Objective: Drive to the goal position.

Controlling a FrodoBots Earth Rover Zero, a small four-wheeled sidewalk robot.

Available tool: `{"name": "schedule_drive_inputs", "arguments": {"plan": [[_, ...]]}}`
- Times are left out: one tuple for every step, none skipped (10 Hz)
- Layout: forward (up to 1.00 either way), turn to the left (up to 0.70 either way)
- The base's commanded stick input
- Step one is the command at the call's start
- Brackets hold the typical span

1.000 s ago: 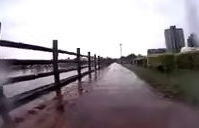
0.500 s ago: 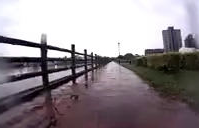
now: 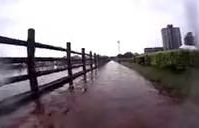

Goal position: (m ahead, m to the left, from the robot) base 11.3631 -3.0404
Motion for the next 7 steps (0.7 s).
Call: {"name": "schedule_drive_inputs", "arguments": {"plan": [[1.0,-0.11],[1.0,-0.27],[1.0,-0.29],[1.0,-0.19],[1.0,-0.06],[1.0,-0.02],[1.0,0.0]]}}
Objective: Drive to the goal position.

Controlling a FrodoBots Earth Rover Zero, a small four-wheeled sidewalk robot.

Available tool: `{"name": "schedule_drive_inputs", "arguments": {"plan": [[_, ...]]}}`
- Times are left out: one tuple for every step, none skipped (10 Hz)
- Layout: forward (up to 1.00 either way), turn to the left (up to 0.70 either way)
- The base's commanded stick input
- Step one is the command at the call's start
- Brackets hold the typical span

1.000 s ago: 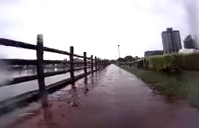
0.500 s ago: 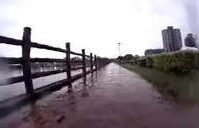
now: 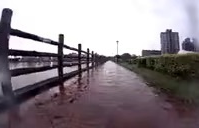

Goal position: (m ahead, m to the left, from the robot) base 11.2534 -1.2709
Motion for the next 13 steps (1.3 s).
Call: {"name": "schedule_drive_inputs", "arguments": {"plan": [[1.0,0.0],[1.0,0.0],[1.0,0.0],[1.0,0.0],[1.0,0.0],[1.0,-0.04],[1.0,-0.09],[1.0,-0.02],[1.0,0.0],[1.0,0.0],[1.0,0.0],[1.0,0.0],[1.0,0.0]]}}
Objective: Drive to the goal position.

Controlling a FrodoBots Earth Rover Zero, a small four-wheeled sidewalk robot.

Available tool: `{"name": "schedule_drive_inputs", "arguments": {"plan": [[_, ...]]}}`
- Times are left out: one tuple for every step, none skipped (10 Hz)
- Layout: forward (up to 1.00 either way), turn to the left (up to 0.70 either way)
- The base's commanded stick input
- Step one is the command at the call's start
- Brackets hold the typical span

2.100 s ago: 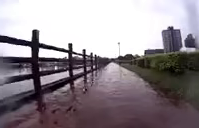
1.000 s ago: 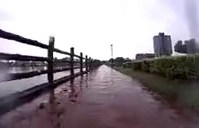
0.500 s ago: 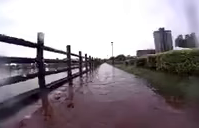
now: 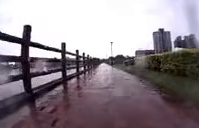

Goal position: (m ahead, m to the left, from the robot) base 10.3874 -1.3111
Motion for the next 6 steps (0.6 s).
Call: {"name": "schedule_drive_inputs", "arguments": {"plan": [[1.0,0.0],[1.0,0.0],[1.0,0.0],[1.0,0.0],[1.0,0.0],[1.0,-0.05]]}}
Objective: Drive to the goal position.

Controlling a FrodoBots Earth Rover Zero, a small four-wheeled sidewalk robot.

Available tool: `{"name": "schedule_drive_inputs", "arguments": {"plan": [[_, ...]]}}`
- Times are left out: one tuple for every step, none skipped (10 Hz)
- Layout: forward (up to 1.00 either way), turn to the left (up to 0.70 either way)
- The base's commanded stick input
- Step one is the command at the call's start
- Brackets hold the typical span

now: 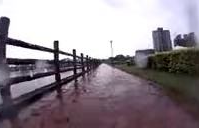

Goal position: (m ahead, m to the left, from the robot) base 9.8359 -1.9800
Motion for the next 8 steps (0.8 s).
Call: {"name": "schedule_drive_inputs", "arguments": {"plan": [[1.0,-0.14],[1.0,-0.2],[1.0,-0.13],[1.0,0.0],[1.0,0.0],[1.0,0.0],[1.0,0.0],[1.0,0.0]]}}
